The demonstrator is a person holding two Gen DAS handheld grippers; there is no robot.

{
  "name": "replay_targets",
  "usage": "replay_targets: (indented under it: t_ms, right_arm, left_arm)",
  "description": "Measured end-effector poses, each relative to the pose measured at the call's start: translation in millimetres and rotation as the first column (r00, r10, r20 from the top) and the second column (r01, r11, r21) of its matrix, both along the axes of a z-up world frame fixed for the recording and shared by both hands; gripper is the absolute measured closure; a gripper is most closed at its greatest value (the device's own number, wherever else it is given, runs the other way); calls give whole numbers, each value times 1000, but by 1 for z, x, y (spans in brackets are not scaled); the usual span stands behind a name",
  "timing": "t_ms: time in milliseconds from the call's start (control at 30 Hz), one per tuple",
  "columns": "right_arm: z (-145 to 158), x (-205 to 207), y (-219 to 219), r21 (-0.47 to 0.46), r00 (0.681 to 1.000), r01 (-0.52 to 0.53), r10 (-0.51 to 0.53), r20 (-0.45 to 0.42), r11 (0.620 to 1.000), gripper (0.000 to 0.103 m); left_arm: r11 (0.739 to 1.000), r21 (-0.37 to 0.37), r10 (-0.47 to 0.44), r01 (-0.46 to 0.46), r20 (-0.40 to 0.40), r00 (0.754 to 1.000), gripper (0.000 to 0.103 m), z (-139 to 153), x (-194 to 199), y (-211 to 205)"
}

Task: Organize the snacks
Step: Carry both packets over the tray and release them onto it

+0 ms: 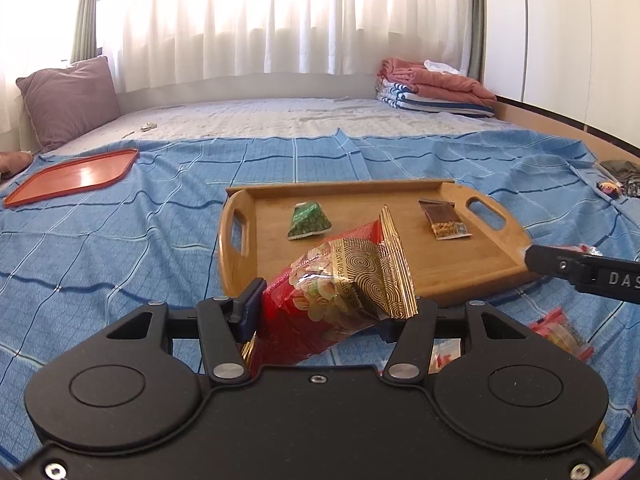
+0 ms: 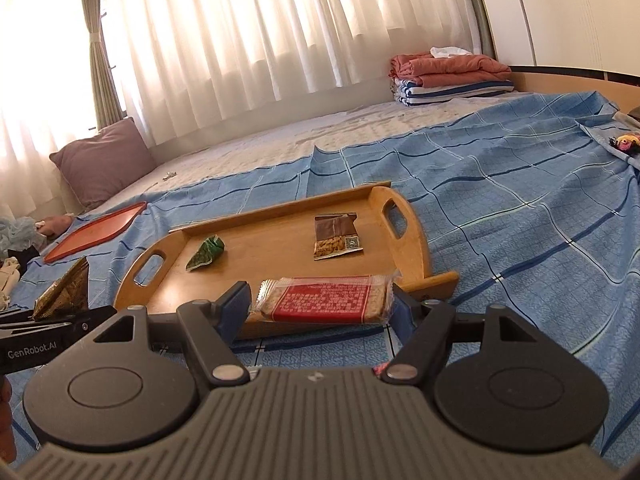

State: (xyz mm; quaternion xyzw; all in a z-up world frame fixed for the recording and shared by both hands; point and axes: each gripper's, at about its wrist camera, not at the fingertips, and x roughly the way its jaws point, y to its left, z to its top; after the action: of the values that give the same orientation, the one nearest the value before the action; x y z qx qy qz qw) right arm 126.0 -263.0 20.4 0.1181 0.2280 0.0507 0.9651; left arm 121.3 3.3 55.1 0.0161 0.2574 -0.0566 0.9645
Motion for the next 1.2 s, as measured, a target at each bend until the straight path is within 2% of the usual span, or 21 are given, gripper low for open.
replay_targets:
  t_ms: [367, 500, 700, 867, 1033, 1200]
  right_arm:
    - [10, 42, 1, -39, 999, -47, 46, -18, 998, 30]
    - [12, 63, -2, -49, 998, -49, 47, -38, 998, 30]
    - [7, 92, -2, -80, 995, -62, 55, -83, 995, 30]
    - [1, 116, -6, -76, 989, -64, 53, -136, 995, 30]
    - [-9, 138, -8, -82, 977, -86, 68, -202, 993, 30]
    - [-17, 152, -8, -76, 964, -108, 86, -251, 991, 30]
  left_arm:
    - [999, 29, -22, 22, -11, 1000, 51, 8, 47, -16]
    - [998, 63, -16, 16, -10, 1000, 51, 8, 70, -22]
    - [998, 64, -12, 16, -51, 999, 51, 4, 107, -29]
    - [994, 105, -1, 9, -76, 997, 51, -7, 135, -33]
    - [997, 73, 3, 8, -155, 988, 51, -25, 156, -33]
    - [996, 91, -1, 19, -184, 983, 51, -38, 166, -36]
